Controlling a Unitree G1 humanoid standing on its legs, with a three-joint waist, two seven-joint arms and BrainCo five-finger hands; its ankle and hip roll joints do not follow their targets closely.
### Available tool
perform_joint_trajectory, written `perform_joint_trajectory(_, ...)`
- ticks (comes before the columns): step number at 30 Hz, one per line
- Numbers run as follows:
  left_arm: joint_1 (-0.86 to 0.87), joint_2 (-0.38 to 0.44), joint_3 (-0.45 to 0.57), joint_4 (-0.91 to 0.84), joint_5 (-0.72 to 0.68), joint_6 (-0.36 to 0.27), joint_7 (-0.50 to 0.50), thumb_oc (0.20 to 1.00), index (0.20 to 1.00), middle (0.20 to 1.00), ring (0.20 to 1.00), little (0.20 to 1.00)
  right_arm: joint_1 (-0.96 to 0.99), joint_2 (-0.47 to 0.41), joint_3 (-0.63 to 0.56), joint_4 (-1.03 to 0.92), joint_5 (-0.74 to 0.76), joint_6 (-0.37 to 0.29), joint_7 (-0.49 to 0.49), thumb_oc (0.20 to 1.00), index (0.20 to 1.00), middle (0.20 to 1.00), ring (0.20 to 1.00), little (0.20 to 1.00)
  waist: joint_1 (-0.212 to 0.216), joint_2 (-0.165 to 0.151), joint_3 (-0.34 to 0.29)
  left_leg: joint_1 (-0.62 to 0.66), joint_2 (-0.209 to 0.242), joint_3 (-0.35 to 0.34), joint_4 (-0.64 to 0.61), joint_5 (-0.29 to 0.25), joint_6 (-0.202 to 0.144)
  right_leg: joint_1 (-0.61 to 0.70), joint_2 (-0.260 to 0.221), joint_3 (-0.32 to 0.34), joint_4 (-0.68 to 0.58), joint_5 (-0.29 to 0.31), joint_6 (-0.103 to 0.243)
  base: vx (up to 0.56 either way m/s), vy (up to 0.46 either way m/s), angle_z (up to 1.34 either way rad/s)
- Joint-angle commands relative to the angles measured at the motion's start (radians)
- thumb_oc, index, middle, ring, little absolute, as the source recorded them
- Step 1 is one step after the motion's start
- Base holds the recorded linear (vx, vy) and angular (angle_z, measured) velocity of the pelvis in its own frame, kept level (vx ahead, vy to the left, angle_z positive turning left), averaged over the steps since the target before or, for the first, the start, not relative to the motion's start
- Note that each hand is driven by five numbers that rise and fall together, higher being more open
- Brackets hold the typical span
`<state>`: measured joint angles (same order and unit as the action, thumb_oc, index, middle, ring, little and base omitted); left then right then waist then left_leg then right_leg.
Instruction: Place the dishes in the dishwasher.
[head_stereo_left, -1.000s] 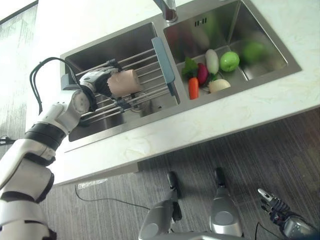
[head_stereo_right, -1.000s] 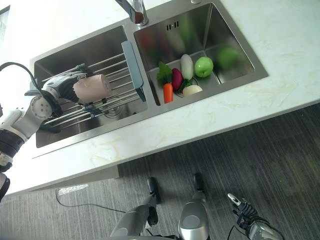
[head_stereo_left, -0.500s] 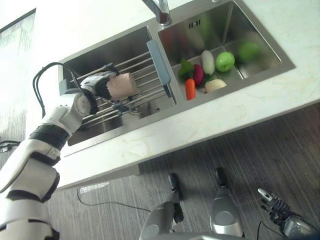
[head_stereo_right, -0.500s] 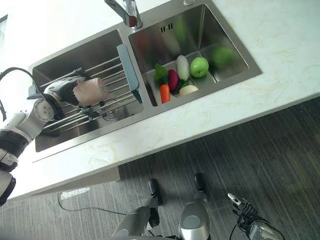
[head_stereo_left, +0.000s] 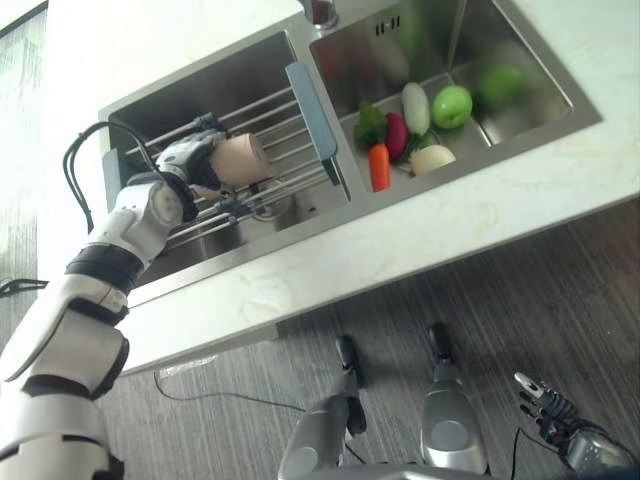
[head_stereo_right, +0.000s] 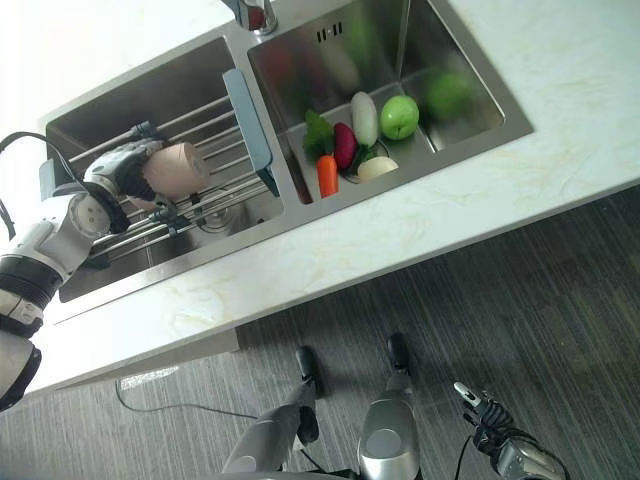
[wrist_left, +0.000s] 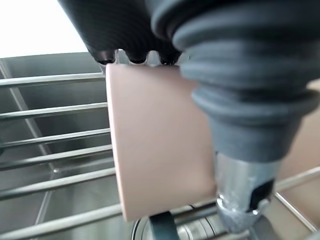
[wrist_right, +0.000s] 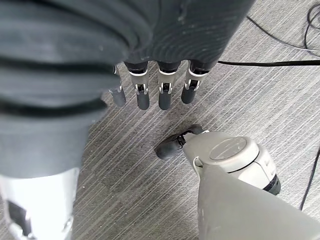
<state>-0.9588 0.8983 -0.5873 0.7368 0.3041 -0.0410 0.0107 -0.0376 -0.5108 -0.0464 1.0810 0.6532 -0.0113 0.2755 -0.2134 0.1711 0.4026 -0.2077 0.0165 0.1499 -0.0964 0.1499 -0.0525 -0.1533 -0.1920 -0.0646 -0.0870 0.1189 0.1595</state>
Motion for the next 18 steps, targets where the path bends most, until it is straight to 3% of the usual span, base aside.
perform_joint_trajectory(1,-0.066,0.011,0.017,0.074,0.042,0.027,0.004,1.000,1.000,1.000,1.000,1.000,-0.023,-0.049,0.025,-0.024,0.049,-0.020,0.009,1.000,1.000,1.000,1.000,1.000,-0.018,-0.033,-0.010,0.065,0.076,0.014,0.009,-0.075,-0.090,-0.083,-0.085,0.023,0.051,0.011,0.099,0.00,0.000,0.00)
perform_joint_trajectory(2,-0.068,0.011,0.016,0.074,0.050,0.038,-0.008,1.000,1.000,1.000,1.000,1.000,-0.023,-0.048,0.027,-0.026,0.050,-0.021,0.008,1.000,1.000,1.000,1.000,1.000,-0.018,-0.033,-0.008,0.064,0.077,0.014,0.009,-0.074,-0.090,-0.084,-0.086,0.023,0.052,0.011,0.099,0.00,0.000,0.00)
perform_joint_trajectory(3,-0.069,0.013,0.014,0.079,0.057,0.040,-0.013,0.529,0.529,0.529,0.529,0.529,-0.025,-0.047,0.029,-0.030,0.051,-0.020,0.007,1.000,1.000,1.000,1.000,1.000,-0.018,-0.034,-0.006,0.064,0.078,0.014,0.009,-0.073,-0.090,-0.086,-0.086,0.022,0.053,0.011,0.099,0.00,0.000,0.00)
perform_joint_trajectory(4,-0.069,0.014,0.013,0.082,0.075,0.035,-0.007,0.200,0.200,0.200,0.200,0.200,-0.024,-0.046,0.030,-0.033,0.052,-0.021,0.005,1.000,1.000,1.000,1.000,1.000,-0.018,-0.034,-0.005,0.063,0.078,0.014,0.009,-0.073,-0.091,-0.087,-0.086,0.022,0.054,0.012,0.099,0.00,0.000,0.00)
perform_joint_trajectory(8,-0.074,0.025,-0.014,0.089,0.184,0.023,-0.030,0.200,0.200,0.200,0.200,0.200,-0.027,-0.049,0.034,-0.037,0.060,-0.024,0.004,1.000,1.000,1.000,1.000,1.000,-0.019,-0.034,-0.006,0.062,0.077,0.013,0.009,-0.074,-0.092,-0.090,-0.087,0.022,0.054,0.013,0.100,0.00,0.000,0.00)
perform_joint_trajectory(18,-0.050,0.052,-0.037,0.078,0.238,0.005,0.007,0.200,0.200,0.200,0.200,0.200,-0.016,-0.047,0.037,-0.046,0.057,-0.033,0.008,1.000,1.000,1.000,1.000,1.000,-0.018,-0.030,-0.024,0.082,0.078,0.025,0.009,-0.082,-0.093,-0.060,-0.090,0.003,0.039,0.013,0.102,0.00,0.000,0.00)
